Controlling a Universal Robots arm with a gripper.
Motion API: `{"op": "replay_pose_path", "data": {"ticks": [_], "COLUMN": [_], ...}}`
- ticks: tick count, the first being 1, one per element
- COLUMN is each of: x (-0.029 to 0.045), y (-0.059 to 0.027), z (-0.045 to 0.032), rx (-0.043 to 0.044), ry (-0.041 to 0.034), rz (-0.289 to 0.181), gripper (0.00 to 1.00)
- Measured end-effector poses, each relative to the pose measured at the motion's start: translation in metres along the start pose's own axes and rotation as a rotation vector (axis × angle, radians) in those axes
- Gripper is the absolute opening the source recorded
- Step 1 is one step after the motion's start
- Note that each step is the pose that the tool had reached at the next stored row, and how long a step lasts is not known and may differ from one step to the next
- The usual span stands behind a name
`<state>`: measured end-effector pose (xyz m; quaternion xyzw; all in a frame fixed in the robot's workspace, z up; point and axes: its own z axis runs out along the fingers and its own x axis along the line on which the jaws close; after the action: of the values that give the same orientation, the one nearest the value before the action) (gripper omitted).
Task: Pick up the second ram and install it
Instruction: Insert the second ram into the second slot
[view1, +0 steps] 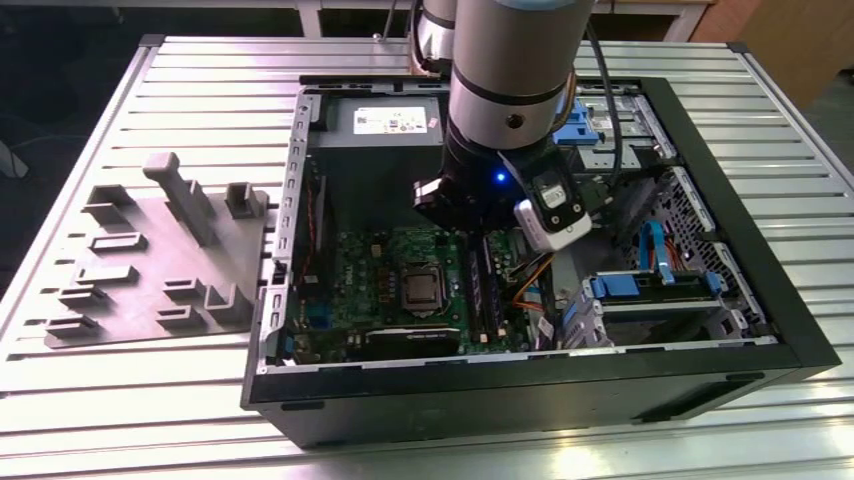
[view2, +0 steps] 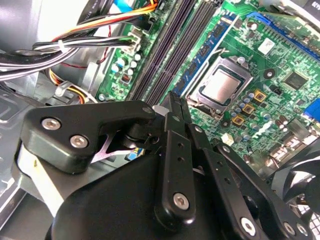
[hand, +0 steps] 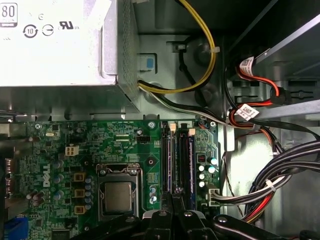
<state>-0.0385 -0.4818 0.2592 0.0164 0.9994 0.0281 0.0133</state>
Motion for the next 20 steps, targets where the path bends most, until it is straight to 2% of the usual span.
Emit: {"op": "replay_pose_path", "data": {"ticks": [6,20], "x": [0.0,-0.0006], "y": [0.0,-0.0004], "z": [0.0005,0.0078], "rx": [0.0,-0.0001], "ry": [0.0,0.0002], "rz": [0.0,-0.005], "gripper": [0.11,0.11]}}
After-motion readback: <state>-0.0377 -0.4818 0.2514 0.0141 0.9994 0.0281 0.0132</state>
